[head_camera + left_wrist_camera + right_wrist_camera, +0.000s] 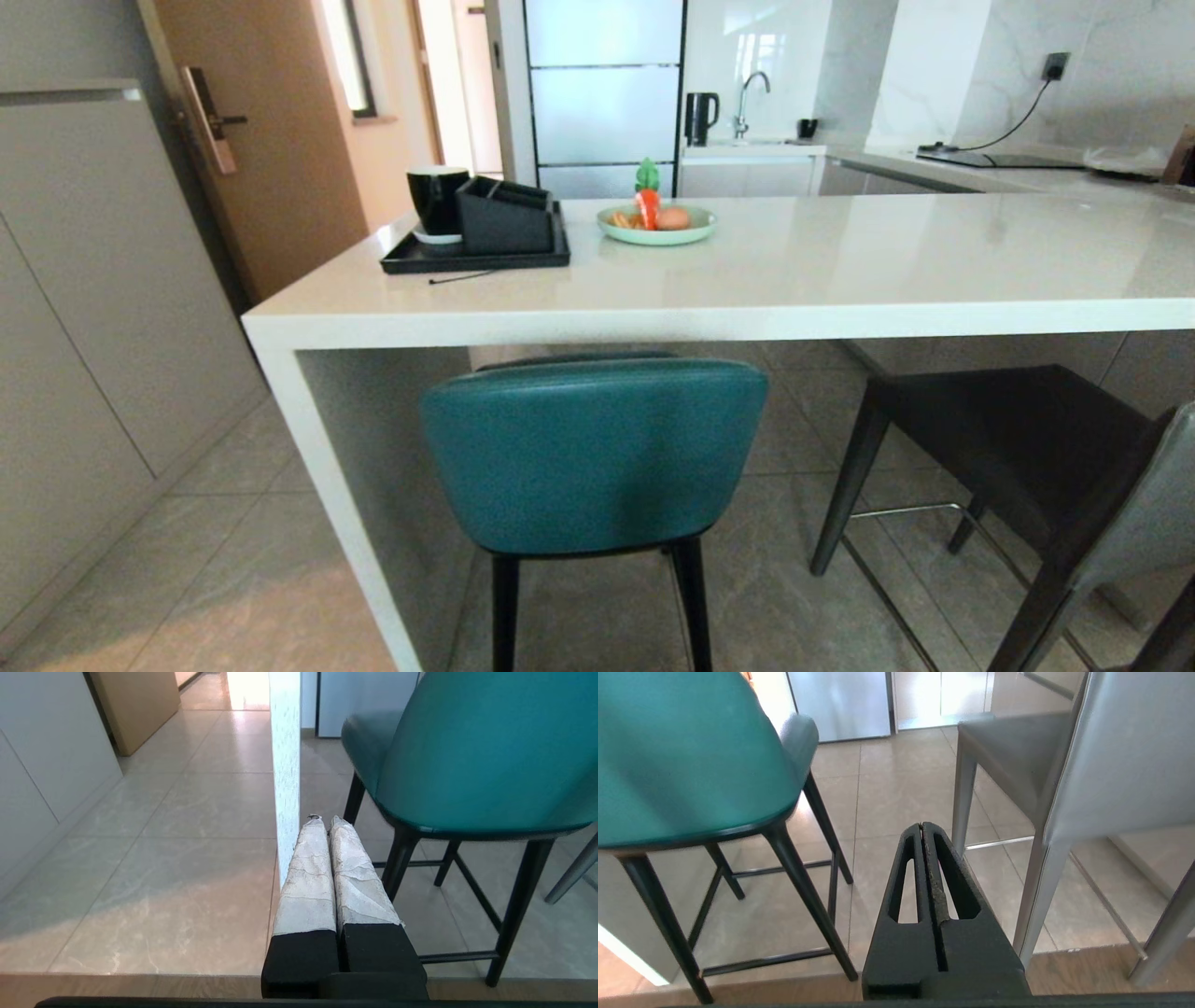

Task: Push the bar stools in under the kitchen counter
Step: Pull the blue chair out from under the dining table

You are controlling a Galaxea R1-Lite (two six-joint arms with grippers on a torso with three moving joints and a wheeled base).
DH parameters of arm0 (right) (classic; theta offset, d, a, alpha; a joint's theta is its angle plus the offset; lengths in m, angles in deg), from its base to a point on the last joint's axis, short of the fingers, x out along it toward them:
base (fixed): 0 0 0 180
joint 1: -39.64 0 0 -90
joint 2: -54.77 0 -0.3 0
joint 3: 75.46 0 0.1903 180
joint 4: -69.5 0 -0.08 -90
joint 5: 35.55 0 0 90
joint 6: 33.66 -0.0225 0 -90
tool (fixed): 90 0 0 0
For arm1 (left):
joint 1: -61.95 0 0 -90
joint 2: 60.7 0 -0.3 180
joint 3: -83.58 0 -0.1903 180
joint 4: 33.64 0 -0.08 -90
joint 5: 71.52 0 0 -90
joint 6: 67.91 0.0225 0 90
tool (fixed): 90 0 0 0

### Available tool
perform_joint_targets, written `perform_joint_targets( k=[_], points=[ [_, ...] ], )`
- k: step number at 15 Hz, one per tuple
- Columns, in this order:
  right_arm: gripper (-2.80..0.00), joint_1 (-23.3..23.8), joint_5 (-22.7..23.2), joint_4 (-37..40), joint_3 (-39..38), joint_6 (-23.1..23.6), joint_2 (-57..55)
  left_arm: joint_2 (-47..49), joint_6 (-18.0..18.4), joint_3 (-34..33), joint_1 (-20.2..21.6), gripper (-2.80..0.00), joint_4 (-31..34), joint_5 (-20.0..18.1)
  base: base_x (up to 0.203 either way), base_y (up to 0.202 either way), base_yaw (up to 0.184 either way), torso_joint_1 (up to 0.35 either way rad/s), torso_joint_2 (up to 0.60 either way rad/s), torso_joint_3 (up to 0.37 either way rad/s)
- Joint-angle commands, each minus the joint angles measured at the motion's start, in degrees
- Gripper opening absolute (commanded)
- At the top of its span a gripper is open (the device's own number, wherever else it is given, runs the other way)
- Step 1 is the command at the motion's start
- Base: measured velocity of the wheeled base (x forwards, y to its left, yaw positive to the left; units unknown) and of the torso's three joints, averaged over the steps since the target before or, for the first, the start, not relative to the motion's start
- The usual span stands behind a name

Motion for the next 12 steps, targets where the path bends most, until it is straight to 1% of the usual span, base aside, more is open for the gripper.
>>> perform_joint_targets(
  k=[1, 6, 7, 9, 12],
  points=[
    [-2.80, 0.0, 0.0, 0.0, -0.2, 0.0, -0.1, 0.1, 0.0, -0.2, 0.0, -2.80, 0.0, 0.0, 0.000, 0.000, 0.000, -0.157, 0.45, 0.281],
    [-2.80, 0.0, 0.0, 0.0, -0.2, 0.0, -0.1, 0.1, 0.0, -0.2, 0.0, -2.80, 0.0, 0.0, 0.000, 0.000, 0.000, -0.141, 0.45, 0.313],
    [-2.80, 0.0, -0.1, 0.0, -0.2, 0.0, -0.1, 0.1, 0.0, -0.2, 0.0, -2.80, 0.0, 0.0, 0.000, 0.000, 0.000, -0.079, 0.29, 0.206],
    [-2.80, 0.0, 0.0, 0.0, -0.2, 0.0, -0.1, 0.1, 0.0, -0.2, 0.0, -2.80, 0.0, 0.0, 0.000, 0.000, 0.000, -0.030, 0.14, 0.101],
    [-2.80, 0.0, -0.1, 0.0, -0.2, 0.0, -0.1, 0.1, 0.0, -0.2, 0.0, -2.80, 0.0, 0.0, 0.000, 0.000, 0.000, -0.005, 0.03, 0.025]
  ],
)
